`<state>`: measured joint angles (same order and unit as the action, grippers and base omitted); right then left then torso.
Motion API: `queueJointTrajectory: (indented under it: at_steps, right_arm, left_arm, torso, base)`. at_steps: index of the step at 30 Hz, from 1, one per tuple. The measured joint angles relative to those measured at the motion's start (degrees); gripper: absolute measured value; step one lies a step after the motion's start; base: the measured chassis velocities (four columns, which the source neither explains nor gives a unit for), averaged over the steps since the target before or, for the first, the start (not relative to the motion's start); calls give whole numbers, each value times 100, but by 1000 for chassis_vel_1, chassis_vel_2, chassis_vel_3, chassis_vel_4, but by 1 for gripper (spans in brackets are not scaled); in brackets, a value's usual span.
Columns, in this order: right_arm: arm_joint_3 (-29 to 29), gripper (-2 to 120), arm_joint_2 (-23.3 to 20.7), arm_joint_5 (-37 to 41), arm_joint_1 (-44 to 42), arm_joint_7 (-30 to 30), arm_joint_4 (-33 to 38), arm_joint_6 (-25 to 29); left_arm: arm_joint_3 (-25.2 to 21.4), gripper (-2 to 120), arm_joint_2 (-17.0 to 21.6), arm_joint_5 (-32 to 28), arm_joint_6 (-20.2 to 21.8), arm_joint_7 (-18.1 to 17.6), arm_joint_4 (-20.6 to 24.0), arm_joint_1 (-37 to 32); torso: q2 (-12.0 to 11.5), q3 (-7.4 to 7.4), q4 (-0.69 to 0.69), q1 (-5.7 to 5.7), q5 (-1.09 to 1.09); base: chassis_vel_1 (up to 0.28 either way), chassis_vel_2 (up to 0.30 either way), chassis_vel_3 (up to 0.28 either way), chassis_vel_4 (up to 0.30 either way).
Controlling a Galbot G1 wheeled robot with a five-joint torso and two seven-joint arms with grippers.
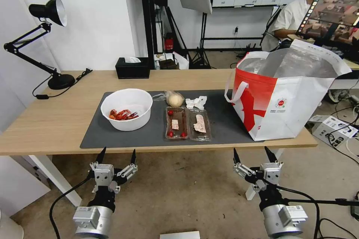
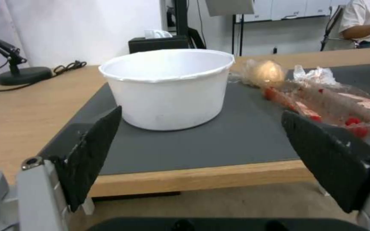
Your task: Pick up the trash from the table and place it into the takeout bag.
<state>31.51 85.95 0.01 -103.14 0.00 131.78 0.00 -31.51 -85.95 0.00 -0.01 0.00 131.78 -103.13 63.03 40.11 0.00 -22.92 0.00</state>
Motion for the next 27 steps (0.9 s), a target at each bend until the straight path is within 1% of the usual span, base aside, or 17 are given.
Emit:
queueJointTrajectory:
  at_steps: [19, 22, 23, 25, 26, 27]
  right_arm:
    - [0, 100, 0, 0, 0, 0, 0, 0]
    - [9, 100, -52, 46, 19, 0, 5, -57]
    - [49, 100, -173, 157, 75, 7, 22, -207]
    - [157, 100, -502, 461, 234, 26, 86, -608]
    - [157, 100, -502, 461, 234, 26, 86, -608]
    - [198, 100, -628, 577, 295, 34, 109, -763]
  left_arm:
    - [0, 100, 0, 0, 0, 0, 0, 0]
    - [-1, 100, 1, -9, 5, 1, 0, 1]
    - [-10, 100, 3, -29, 25, 0, 0, 4]
    - [-83, 100, 31, -209, 261, -52, 71, 46]
    - [-83, 100, 31, -209, 261, -52, 71, 46]
    - [-133, 100, 50, -325, 415, -91, 124, 78]
  torso:
    - [0, 0, 0, 0, 0]
    - [0, 0, -1, 0, 1]
    - [0, 0, -1, 0, 0]
    - [0, 0, 0, 0, 0]
    - [0, 0, 0, 0, 0]
    - [0, 0, 0, 0, 2]
  base:
    - [0, 0, 0, 0]
    - [0, 0, 0, 0]
    - [0, 0, 0, 0]
    - [0, 0, 0, 0]
    - [0, 0, 0, 0]
    - [0, 0, 0, 0]
